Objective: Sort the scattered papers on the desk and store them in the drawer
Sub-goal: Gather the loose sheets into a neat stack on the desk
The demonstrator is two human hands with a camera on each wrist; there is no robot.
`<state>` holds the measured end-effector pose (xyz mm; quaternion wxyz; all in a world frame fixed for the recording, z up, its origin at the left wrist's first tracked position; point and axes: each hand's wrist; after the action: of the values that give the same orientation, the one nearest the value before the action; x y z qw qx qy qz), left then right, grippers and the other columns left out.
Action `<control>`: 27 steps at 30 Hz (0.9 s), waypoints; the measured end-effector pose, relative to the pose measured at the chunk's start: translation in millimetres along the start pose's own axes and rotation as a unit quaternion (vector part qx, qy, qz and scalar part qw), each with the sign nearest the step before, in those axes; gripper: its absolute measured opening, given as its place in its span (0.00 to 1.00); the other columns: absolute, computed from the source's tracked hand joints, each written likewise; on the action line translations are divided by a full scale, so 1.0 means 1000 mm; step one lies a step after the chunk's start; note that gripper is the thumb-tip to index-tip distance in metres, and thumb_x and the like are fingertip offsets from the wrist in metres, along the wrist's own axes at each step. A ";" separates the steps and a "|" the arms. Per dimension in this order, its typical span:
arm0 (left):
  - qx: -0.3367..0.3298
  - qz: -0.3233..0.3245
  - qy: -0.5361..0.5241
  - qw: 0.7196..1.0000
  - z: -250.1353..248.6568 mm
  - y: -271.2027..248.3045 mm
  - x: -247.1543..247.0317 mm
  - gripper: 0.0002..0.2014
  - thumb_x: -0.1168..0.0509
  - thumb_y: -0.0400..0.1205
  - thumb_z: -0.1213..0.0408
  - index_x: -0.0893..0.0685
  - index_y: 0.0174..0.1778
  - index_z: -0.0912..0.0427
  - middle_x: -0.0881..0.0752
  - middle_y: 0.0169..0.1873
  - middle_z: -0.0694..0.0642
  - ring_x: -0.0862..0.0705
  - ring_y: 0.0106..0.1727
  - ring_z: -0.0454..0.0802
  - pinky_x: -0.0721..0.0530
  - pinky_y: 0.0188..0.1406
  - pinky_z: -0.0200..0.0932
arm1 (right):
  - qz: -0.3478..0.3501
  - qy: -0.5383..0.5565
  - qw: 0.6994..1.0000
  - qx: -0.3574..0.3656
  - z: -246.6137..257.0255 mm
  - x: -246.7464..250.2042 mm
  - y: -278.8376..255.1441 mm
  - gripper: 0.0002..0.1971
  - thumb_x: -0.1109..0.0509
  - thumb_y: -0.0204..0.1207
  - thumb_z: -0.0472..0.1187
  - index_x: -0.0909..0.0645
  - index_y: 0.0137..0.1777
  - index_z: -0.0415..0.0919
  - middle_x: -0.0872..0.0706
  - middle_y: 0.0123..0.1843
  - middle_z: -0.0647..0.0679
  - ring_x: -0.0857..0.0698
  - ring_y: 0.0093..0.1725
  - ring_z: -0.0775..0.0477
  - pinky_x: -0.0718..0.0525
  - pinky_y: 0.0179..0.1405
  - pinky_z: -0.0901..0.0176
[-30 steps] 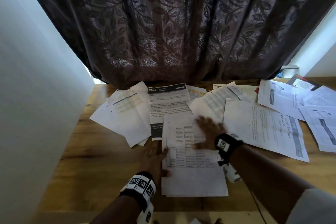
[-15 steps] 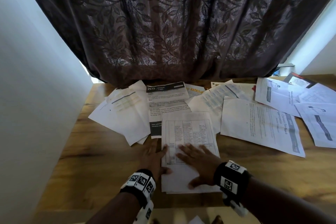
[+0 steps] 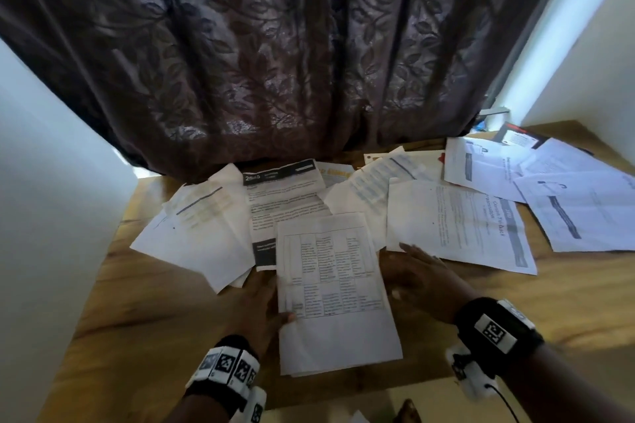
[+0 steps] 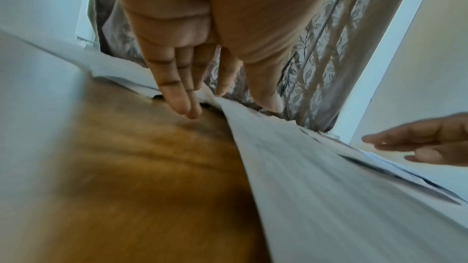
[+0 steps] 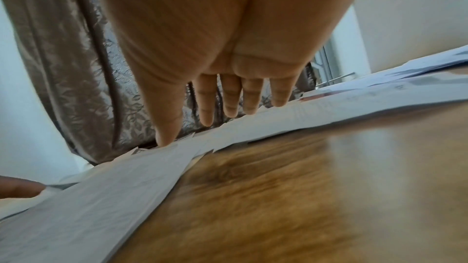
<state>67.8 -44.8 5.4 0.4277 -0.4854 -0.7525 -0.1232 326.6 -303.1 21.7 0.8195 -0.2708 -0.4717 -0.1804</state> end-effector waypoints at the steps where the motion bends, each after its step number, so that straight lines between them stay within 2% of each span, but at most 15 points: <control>1: -0.013 -0.028 0.015 0.999 -0.005 0.004 0.003 0.25 0.31 0.78 0.44 0.27 0.71 0.44 0.25 0.66 0.41 0.23 0.64 0.41 0.21 0.60 0.34 | -0.007 -0.002 1.000 -0.005 -0.010 0.001 -0.001 0.31 0.32 0.76 0.63 0.33 0.79 0.66 0.48 0.86 0.66 0.54 0.86 0.58 0.43 0.88 0.42; 2: -0.011 -0.057 0.050 0.997 -0.010 0.008 0.007 0.18 0.35 0.80 0.40 0.25 0.63 0.40 0.23 0.59 0.38 0.21 0.58 0.39 0.20 0.53 0.33 | -0.011 -0.012 1.000 -0.014 -0.020 0.002 -0.002 0.28 0.34 0.76 0.65 0.30 0.76 0.68 0.45 0.86 0.66 0.53 0.86 0.58 0.41 0.87 0.42; 3: -0.003 -0.081 0.085 0.993 -0.018 0.011 0.010 0.15 0.40 0.80 0.36 0.25 0.58 0.37 0.21 0.55 0.37 0.18 0.54 0.41 0.17 0.49 0.37 | -0.011 -0.023 0.999 -0.032 -0.030 0.005 -0.004 0.27 0.36 0.76 0.67 0.29 0.75 0.67 0.42 0.86 0.65 0.51 0.87 0.57 0.40 0.87 0.43; 4: 0.015 -0.100 0.114 0.988 -0.027 0.014 0.013 0.15 0.42 0.80 0.36 0.24 0.57 0.37 0.20 0.53 0.40 0.16 0.54 0.44 0.14 0.49 0.43 | -0.021 -0.024 0.998 -0.056 -0.038 0.011 -0.007 0.28 0.36 0.76 0.66 0.28 0.76 0.64 0.40 0.87 0.62 0.47 0.87 0.53 0.38 0.86 0.43; 5: 0.042 -0.119 0.123 0.984 -0.039 0.017 0.015 0.14 0.42 0.81 0.39 0.24 0.59 0.38 0.21 0.55 0.45 0.16 0.55 0.49 0.13 0.51 0.49 | -0.036 -0.007 0.995 -0.090 -0.043 0.020 -0.011 0.29 0.32 0.76 0.63 0.28 0.77 0.61 0.39 0.87 0.59 0.44 0.87 0.49 0.36 0.85 0.42; 7: 0.075 -0.157 0.093 0.980 -0.064 0.023 0.016 0.16 0.38 0.83 0.48 0.24 0.65 0.45 0.23 0.60 0.53 0.19 0.60 0.56 0.16 0.56 0.54 | -0.072 0.020 0.986 -0.150 -0.056 0.037 -0.019 0.30 0.24 0.76 0.54 0.26 0.78 0.57 0.37 0.87 0.54 0.39 0.86 0.43 0.34 0.84 0.41; 9: 0.051 -0.172 0.049 0.983 -0.084 0.032 0.012 0.15 0.34 0.82 0.56 0.21 0.64 0.51 0.21 0.59 0.56 0.17 0.57 0.58 0.16 0.54 0.53 | -0.085 0.017 0.979 -0.182 -0.077 0.047 -0.022 0.31 0.21 0.75 0.50 0.25 0.78 0.53 0.35 0.87 0.49 0.37 0.85 0.41 0.35 0.84 0.43; 12: 0.030 -0.123 0.011 0.992 -0.105 0.054 -0.003 0.13 0.32 0.82 0.59 0.18 0.62 0.53 0.18 0.51 0.53 0.17 0.50 0.53 0.21 0.51 0.42 | -0.060 0.005 0.973 -0.222 -0.108 0.054 -0.025 0.32 0.22 0.75 0.50 0.26 0.79 0.50 0.34 0.86 0.46 0.35 0.84 0.39 0.33 0.82 0.44; 15: 0.009 -0.076 -0.005 0.997 -0.134 0.079 -0.023 0.14 0.32 0.81 0.60 0.17 0.62 0.53 0.15 0.52 0.51 0.17 0.49 0.48 0.23 0.53 0.37 | -0.030 -0.003 0.973 -0.228 -0.129 0.053 -0.030 0.33 0.22 0.75 0.52 0.26 0.79 0.50 0.33 0.85 0.45 0.32 0.82 0.40 0.32 0.81 0.47; 20: 0.016 -0.009 -0.015 1.000 -0.171 0.128 -0.046 0.19 0.31 0.81 0.57 0.18 0.67 0.58 0.12 0.58 0.54 0.15 0.61 0.51 0.21 0.63 0.39 | -0.053 0.008 0.977 -0.205 -0.134 0.046 -0.031 0.31 0.22 0.74 0.54 0.25 0.77 0.54 0.33 0.85 0.48 0.31 0.81 0.42 0.32 0.81 0.47; 24: 0.069 0.043 0.030 0.996 -0.204 0.177 -0.064 0.30 0.33 0.81 0.48 0.25 0.76 0.60 0.19 0.71 0.58 0.21 0.71 0.57 0.25 0.70 0.44 | -0.073 0.034 0.975 -0.205 -0.140 0.040 -0.033 0.31 0.22 0.74 0.54 0.26 0.77 0.57 0.34 0.86 0.52 0.33 0.82 0.45 0.29 0.80 0.44; 27: 0.118 0.057 0.035 0.991 -0.222 0.203 -0.072 0.36 0.33 0.80 0.43 0.31 0.79 0.60 0.24 0.75 0.60 0.25 0.75 0.61 0.27 0.72 0.48 | -0.086 0.037 0.975 -0.201 -0.141 0.039 -0.034 0.31 0.22 0.74 0.55 0.26 0.77 0.59 0.34 0.86 0.53 0.34 0.82 0.47 0.28 0.79 0.45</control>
<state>365.5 -122.0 37.6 0.5141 -0.4689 -0.7178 -0.0263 422.2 -417.4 7.4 0.7467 -0.3816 -0.4163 -0.3515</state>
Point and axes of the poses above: each hand's wrist, its own y-axis towards the middle knuckle, its own x-axis out of the back of the hand, z = x × y
